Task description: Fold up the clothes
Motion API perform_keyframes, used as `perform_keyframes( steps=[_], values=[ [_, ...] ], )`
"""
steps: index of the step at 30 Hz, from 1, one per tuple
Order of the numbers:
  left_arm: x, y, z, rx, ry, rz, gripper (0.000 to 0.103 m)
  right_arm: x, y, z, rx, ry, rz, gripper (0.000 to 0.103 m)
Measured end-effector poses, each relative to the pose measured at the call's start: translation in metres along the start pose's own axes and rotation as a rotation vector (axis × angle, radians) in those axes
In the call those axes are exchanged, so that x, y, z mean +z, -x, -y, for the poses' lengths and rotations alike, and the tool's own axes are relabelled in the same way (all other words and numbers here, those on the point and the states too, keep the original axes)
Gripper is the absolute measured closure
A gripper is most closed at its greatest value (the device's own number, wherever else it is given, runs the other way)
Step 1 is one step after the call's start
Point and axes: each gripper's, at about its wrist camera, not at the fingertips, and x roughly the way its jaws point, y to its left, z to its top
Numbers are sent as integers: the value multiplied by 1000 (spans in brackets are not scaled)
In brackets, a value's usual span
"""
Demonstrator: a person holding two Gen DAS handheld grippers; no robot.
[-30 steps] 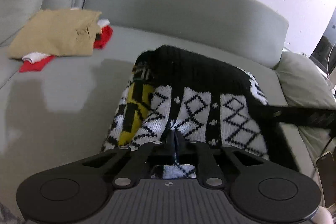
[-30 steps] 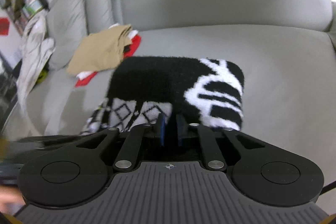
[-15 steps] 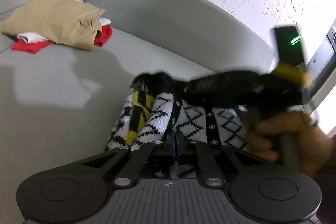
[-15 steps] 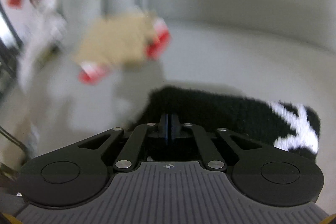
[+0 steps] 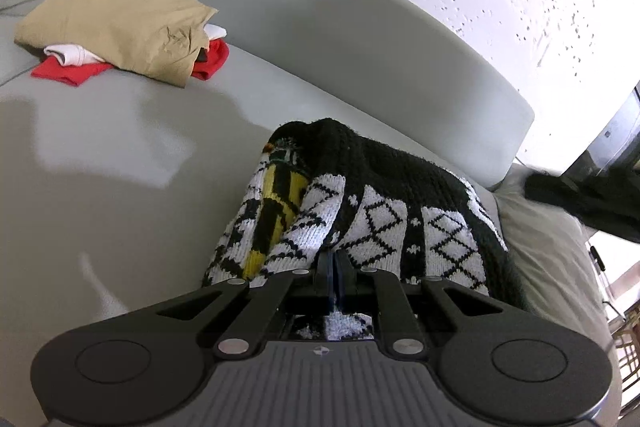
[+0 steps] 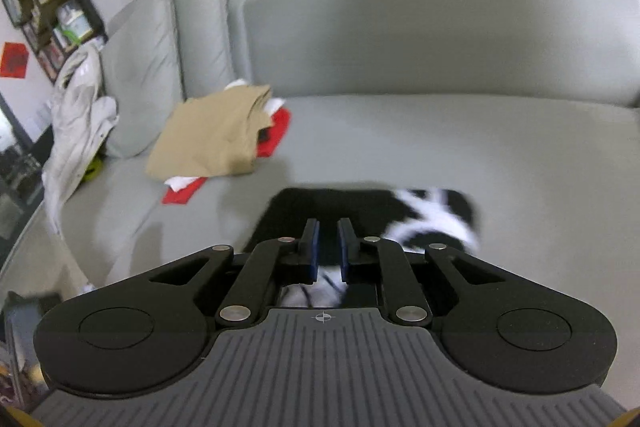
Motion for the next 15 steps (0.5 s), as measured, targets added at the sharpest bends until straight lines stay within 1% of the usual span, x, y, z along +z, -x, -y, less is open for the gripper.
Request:
perform_keyframes(
  steps=[3, 5, 7, 9, 10, 12, 13, 15],
  values=[
    [0, 4, 0, -2, -6, -10, 90, -30, 28, 6, -17, 21, -25, 87],
    [0, 7, 0, 2, -25, -14, 90, -49, 34, 3, -27, 52, -30, 87],
    [-4, 5, 1, 23, -53, -1, 89, -65, 27, 0, -66, 98, -36, 87],
    [-6, 0, 2, 48, -76, 11, 89, -79, 6, 2, -115, 127, -72, 91],
    [-6, -4, 4, 61, -82, 15, 89, -84, -4, 5, -148, 131, -78, 92],
    [-5, -11, 15, 122, -135, 17, 89, -84, -17, 7, -189, 130, -74, 93],
    [-4, -13, 20, 143, -157, 13, 89, -82, -17, 5, -197, 140, -83, 93],
    [0, -9, 23, 141, -156, -5, 89, -76, -15, 0, -208, 165, -105, 92]
  ],
)
